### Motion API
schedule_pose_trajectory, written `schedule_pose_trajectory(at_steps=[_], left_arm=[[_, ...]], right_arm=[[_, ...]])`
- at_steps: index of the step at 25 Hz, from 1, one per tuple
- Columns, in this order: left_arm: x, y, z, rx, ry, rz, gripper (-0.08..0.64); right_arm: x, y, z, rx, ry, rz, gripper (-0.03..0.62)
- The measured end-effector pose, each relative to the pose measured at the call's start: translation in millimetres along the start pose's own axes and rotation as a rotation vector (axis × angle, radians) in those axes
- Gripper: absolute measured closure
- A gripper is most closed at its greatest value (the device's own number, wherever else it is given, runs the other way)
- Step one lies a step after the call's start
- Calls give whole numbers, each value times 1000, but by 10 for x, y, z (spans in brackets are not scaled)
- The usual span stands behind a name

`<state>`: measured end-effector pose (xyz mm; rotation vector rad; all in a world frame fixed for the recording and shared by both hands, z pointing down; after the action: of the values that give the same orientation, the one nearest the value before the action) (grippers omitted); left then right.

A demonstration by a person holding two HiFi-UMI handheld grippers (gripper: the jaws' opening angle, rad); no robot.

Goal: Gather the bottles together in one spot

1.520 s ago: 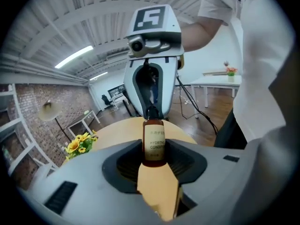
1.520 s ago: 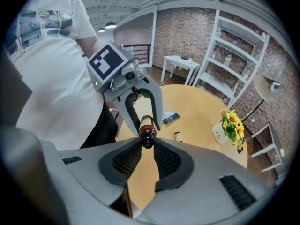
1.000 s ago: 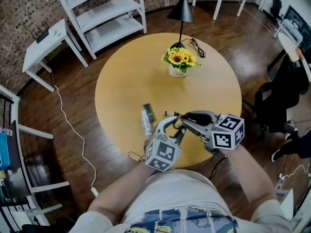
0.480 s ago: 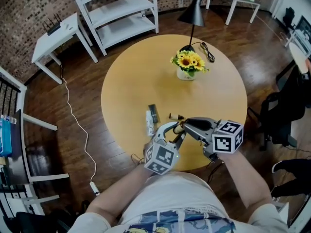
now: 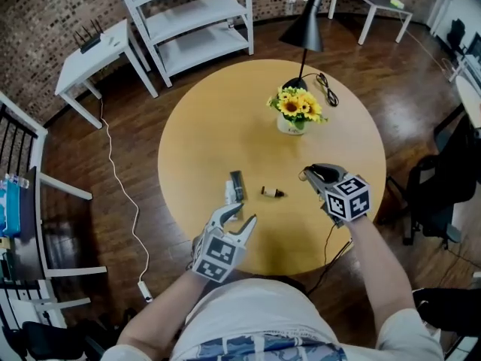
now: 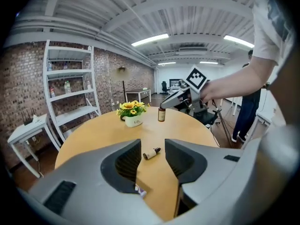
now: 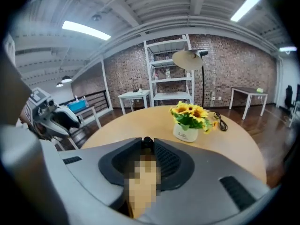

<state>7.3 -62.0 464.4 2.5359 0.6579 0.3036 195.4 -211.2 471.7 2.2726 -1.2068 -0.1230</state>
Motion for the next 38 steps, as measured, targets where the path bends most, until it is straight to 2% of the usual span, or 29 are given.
schedule_pose_trajectory(at_steps=[7,11,15,26,31,35,38], left_arm=[[-220,-281,-262,-115,-132,58,400],[-194,-371,-367,-167,-136,88,400],[-164,-390,-451,-195,-180,98,401],[-284,-138,-486,-194,-345,74,400],[-288,-77,-450,-192,-345,62,401],[-285,-63,-470,-195,-344,58,401],[-299,-87,-475,-192,-346,57,402]], right_arm=[[968,577,-102,-54,-62,-127,499],[1373,931,-174,-76,-42,-162,500],[1648,1194,-263,-74,-9,-189,499],[1795,1357,-369,-69,30,-210,496],[1800,1351,-372,-54,26,-221,481],[1769,1287,-341,-23,22,-213,388],[1723,1163,-292,5,-4,-230,379]])
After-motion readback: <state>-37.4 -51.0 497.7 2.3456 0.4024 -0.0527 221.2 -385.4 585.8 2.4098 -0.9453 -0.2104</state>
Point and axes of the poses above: the fingertips, and each gripper's own axes: y forward along the fingers, x to its right, z out of its top, the point moved 4 cm from there along -y, backward along the fingers, and after that the axes turned 6 degrees about z, right-handed, at the moved point
